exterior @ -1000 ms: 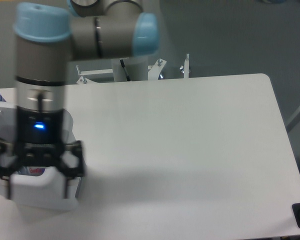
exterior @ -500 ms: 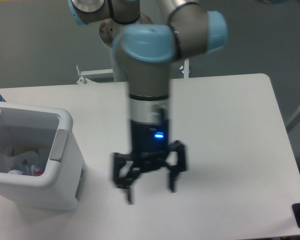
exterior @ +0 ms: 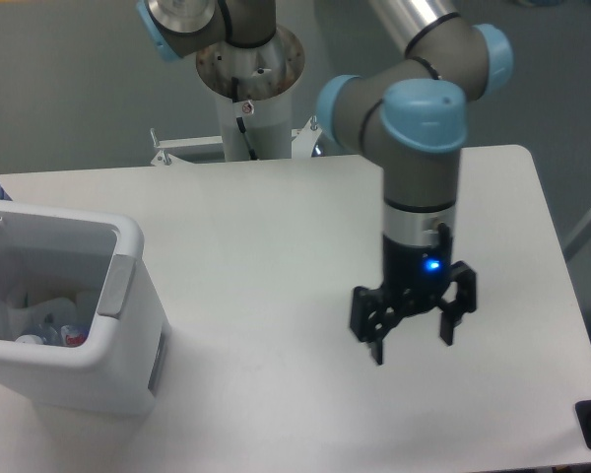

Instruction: Place the trash in the trash can

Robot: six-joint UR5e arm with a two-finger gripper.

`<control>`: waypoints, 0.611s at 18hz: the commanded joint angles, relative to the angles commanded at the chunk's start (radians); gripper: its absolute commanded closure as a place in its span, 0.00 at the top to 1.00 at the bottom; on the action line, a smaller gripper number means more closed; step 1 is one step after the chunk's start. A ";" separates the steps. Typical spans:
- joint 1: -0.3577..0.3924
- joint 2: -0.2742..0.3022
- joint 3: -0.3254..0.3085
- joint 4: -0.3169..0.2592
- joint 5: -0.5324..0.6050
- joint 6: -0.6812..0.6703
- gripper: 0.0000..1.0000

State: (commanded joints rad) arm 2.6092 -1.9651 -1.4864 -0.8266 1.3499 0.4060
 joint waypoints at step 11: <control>0.026 0.000 0.022 -0.223 0.181 0.506 1.00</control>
State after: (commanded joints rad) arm 2.6354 -1.9650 -1.4649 -1.0492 1.5307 0.9124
